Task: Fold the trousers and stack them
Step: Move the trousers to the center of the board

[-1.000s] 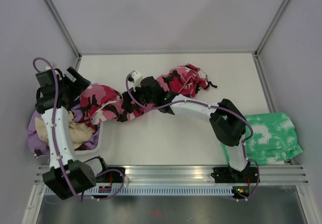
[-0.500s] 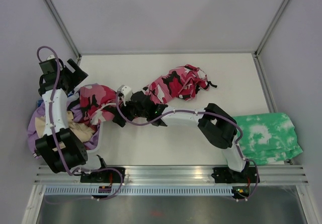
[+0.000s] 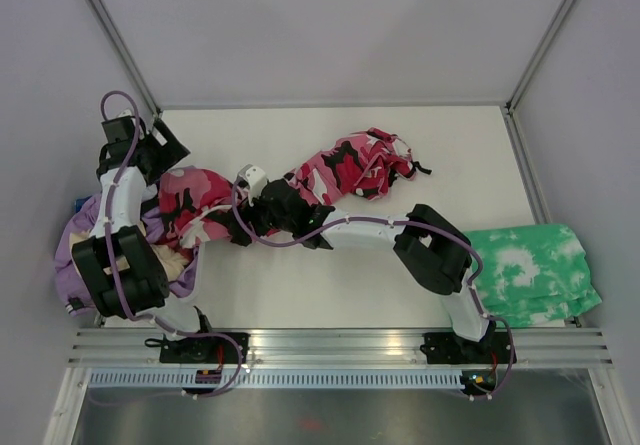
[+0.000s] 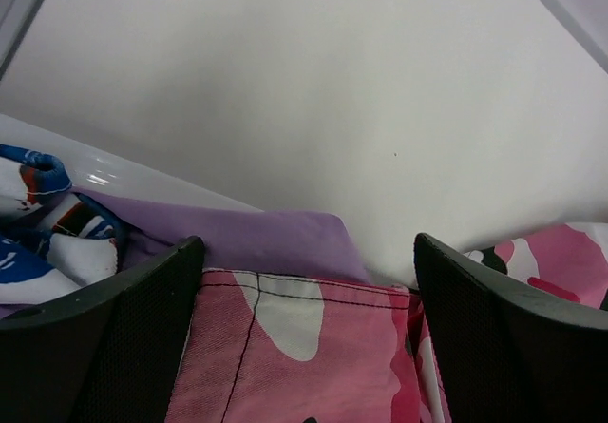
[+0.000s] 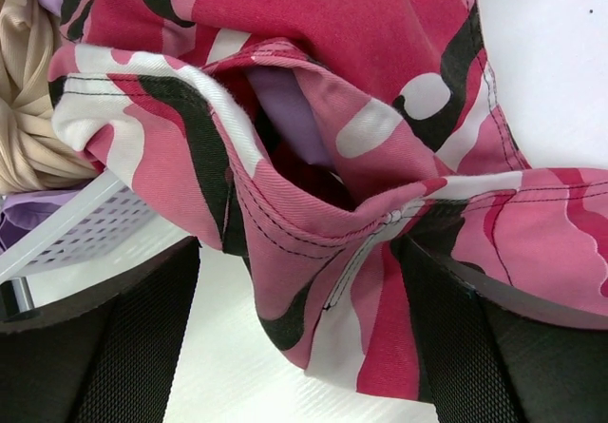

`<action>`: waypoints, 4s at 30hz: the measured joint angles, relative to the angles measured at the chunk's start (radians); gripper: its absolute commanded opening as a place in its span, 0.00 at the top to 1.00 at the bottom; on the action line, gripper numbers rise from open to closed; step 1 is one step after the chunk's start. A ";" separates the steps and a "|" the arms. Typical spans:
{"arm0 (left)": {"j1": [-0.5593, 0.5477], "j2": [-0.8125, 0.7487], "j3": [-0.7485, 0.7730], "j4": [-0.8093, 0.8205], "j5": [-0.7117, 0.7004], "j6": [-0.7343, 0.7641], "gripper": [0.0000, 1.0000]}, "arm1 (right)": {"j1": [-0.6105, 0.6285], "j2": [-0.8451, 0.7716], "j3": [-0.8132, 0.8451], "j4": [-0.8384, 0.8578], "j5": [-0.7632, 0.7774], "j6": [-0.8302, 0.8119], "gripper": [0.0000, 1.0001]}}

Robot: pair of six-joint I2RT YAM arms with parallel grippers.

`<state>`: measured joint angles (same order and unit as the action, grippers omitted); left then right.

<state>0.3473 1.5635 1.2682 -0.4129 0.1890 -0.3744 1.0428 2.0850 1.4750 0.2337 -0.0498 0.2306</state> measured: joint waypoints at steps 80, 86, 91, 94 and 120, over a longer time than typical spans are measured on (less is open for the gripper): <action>-0.681 0.161 0.205 -0.145 -0.327 -0.339 0.10 | -0.731 -0.372 0.003 -0.332 -0.044 0.047 0.02; -0.680 -0.058 -0.106 -0.035 -0.296 -0.447 0.23 | -0.731 -0.522 -0.025 -0.365 -0.043 0.027 0.02; -0.705 -0.017 -0.196 0.086 -0.178 -0.473 0.28 | -0.731 -0.579 -0.080 -0.366 -0.074 0.040 0.02; -0.735 -0.018 -0.193 0.085 -0.169 -0.473 0.28 | -0.731 -0.589 -0.135 -0.376 -0.095 0.061 0.02; -0.792 0.093 -0.126 -0.167 -0.540 -0.654 0.37 | -0.731 -0.768 -0.363 -0.431 -0.099 0.079 0.02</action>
<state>-0.4442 1.6562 1.1427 -0.5804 -0.3508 -1.0286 0.3115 1.3170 1.1118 -0.1970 -0.1486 0.3092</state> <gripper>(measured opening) 0.629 0.979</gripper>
